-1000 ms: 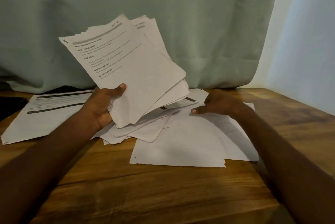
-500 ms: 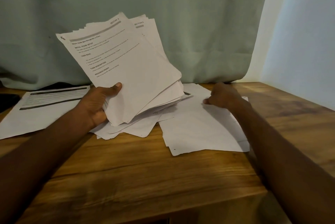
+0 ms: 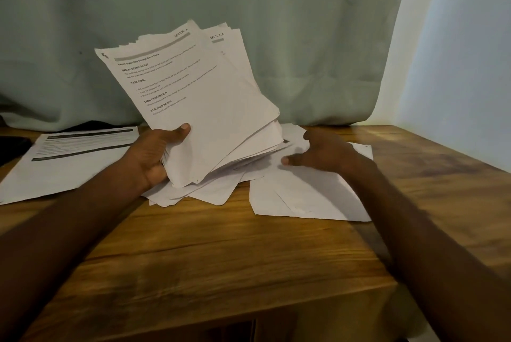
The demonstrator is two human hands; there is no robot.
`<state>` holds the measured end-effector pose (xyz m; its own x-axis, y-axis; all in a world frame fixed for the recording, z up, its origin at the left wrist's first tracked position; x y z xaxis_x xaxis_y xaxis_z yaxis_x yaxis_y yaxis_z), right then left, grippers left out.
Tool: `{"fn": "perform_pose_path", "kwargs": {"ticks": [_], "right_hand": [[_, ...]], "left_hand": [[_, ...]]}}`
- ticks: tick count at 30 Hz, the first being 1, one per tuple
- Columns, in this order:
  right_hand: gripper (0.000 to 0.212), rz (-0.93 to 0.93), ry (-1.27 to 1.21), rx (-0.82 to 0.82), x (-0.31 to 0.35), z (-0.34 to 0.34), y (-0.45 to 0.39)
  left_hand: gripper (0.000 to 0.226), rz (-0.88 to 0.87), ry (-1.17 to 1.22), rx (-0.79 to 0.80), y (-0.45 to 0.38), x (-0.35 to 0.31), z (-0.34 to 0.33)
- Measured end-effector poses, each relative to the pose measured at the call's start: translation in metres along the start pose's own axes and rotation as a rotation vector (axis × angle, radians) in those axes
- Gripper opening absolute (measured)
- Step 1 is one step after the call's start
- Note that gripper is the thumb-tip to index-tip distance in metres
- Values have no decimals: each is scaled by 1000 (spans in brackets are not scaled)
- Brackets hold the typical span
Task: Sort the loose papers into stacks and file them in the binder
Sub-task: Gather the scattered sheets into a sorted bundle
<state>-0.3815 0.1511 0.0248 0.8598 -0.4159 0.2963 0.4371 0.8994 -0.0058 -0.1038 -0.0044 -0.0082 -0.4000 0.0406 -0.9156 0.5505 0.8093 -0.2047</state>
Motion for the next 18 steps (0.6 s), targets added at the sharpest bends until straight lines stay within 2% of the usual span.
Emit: {"fn": "perform_pose_path", "kwargs": {"ticks": [1,3,5,8,13,18], "right_hand": [[103,21,-5,31,7,-5,9],[111,22,45,232,18,-28,27],[104,5,84,356,18,-50,39],[87,29,26,237,14,-41,42],[67,72,-32,78,10,-14,45],[33,134,36,-88,17,6,56]], "left_hand": [[29,-2,0,11,0,1,-1],[38,-19,-14,31,-1,2,-3],[39,-45,-42,53,-2,1,-6],[32,-67,-51,60,-1,-1,-7],[35,-75,-44,45,-2,-3,-4],[31,-73,-43,61,-3,-1,-9]]}}
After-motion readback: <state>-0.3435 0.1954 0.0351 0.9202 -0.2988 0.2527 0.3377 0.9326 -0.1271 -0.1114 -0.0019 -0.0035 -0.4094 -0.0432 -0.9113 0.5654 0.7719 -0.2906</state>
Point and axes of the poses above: each hand's wrist, its own y-axis away from the middle knuckle, its own z-axis out of the back of the hand, x = y × z, the point moved 7 cm from there along -y, towards the middle knuckle, and after that the axes turned 10 degrees about x, right-handed, at the moved point
